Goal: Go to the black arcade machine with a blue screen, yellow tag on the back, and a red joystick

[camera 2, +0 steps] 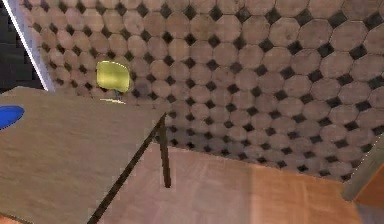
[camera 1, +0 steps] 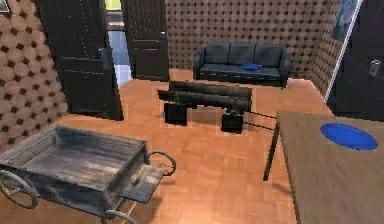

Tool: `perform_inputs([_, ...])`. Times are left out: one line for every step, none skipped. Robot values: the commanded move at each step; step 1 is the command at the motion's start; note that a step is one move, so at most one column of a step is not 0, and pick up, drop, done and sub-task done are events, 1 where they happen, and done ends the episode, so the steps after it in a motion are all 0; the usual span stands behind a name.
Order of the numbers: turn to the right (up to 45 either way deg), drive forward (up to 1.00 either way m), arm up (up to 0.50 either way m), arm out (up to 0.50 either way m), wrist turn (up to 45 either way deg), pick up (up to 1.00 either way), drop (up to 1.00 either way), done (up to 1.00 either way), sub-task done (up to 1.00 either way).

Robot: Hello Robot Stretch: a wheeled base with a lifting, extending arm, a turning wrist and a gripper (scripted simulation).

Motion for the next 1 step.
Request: perform_inputs([0.0, 0.20, 0.00, 0.00, 0.0, 0.00, 0.00, 0.00, 0.00])
